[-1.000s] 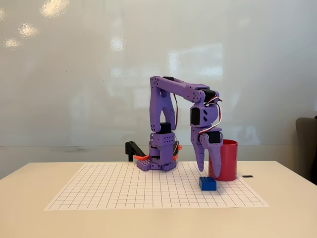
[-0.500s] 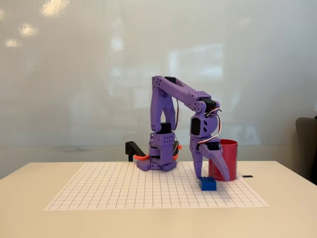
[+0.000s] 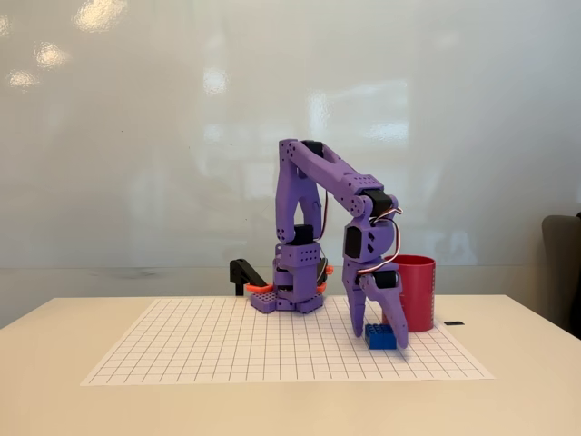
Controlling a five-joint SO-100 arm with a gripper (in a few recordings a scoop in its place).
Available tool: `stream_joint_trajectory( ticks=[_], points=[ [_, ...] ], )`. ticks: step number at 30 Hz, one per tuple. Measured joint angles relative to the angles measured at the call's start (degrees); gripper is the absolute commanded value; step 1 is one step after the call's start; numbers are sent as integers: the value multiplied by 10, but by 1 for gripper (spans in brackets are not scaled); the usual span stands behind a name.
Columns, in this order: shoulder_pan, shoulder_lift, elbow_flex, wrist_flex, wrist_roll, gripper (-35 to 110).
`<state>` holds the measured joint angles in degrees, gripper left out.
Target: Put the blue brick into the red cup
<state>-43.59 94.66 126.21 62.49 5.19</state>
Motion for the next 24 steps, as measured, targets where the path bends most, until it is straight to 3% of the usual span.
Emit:
stream_joint_trajectory(
  ticks=[17,24],
  points=[
    [47,41,-8,14,-31,-1],
    [145,183,-104,134,-99,-1]
  ],
)
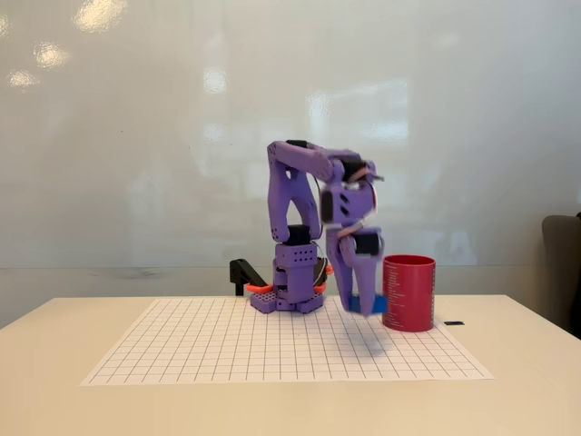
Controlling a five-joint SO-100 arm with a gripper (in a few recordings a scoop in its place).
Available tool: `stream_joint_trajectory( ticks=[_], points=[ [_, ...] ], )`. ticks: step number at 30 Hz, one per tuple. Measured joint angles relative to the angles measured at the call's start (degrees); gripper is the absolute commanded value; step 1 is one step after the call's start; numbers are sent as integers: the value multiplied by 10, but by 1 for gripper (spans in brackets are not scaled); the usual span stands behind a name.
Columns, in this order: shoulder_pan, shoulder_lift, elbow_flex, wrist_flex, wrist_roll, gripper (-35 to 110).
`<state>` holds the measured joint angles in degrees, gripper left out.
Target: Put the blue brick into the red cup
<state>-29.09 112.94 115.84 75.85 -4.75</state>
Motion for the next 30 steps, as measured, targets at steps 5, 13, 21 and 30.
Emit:
stream_joint_trajectory(
  ticks=[5,13,21,30],
  points=[
    [65,80,-106,113,-49,-1],
    [4,194,-140,215,-26,-1],
    [-158,198,-140,221,52,-1],
    [-333,130,-156,221,132,-1]
  ],
)
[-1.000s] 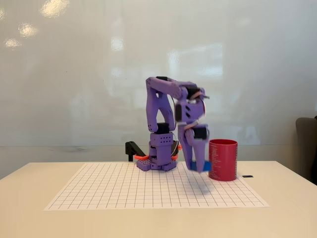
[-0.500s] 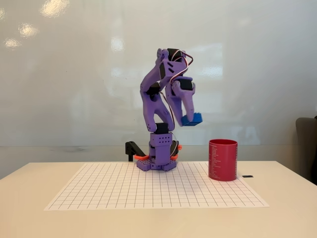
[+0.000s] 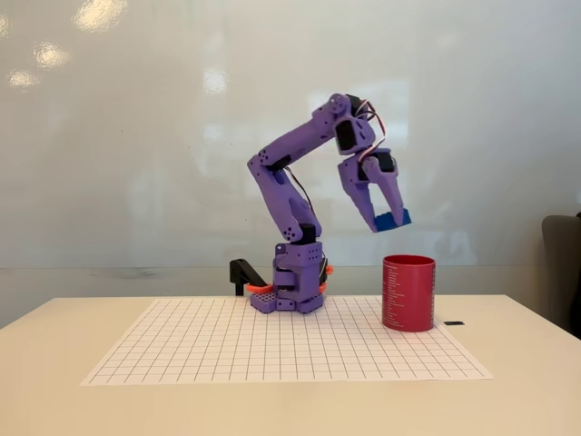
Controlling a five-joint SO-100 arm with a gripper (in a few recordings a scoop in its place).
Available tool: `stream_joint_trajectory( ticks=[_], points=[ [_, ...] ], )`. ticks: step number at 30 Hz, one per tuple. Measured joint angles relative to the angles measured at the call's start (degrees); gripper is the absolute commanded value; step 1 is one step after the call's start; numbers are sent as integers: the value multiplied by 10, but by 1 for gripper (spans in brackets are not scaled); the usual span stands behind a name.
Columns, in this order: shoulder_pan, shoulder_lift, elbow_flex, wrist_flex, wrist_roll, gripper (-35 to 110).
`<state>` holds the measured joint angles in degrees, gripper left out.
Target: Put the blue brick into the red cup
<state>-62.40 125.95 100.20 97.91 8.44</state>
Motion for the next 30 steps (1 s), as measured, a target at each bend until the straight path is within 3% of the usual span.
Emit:
stream_joint_trajectory(
  ticks=[9,19,30],
  points=[
    [-90,-83,-74,-1,8,-1],
    [-78,-105,-87,-11,18,-1],
    [-81,-55,37,-44,33,-1]
  ],
)
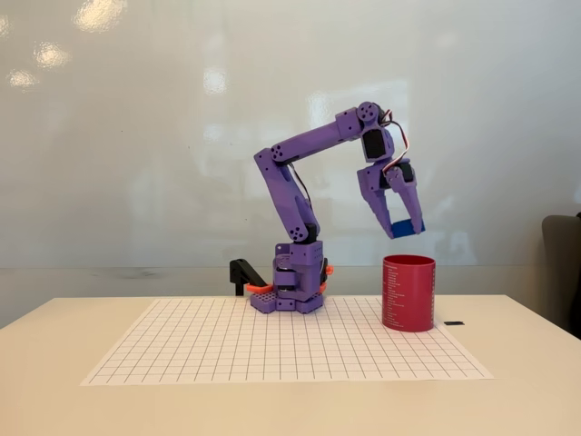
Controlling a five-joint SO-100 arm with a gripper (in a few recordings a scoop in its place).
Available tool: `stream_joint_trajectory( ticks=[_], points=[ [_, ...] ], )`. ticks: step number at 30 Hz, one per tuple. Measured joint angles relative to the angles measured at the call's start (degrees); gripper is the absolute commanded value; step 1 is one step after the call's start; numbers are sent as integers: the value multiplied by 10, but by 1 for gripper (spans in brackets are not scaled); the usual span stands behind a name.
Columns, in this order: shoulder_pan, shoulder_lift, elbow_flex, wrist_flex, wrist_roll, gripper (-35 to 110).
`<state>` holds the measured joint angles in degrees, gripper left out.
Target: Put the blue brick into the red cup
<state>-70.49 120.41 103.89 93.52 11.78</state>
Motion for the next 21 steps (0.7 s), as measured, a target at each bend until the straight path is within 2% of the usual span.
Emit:
stream_joint_trajectory(
  ticks=[7,12,21],
  points=[
    [4,2,38,-29,10,1],
    [6,0,39,-30,11,40],
    [6,0,39,-26,30,41]
  ],
)
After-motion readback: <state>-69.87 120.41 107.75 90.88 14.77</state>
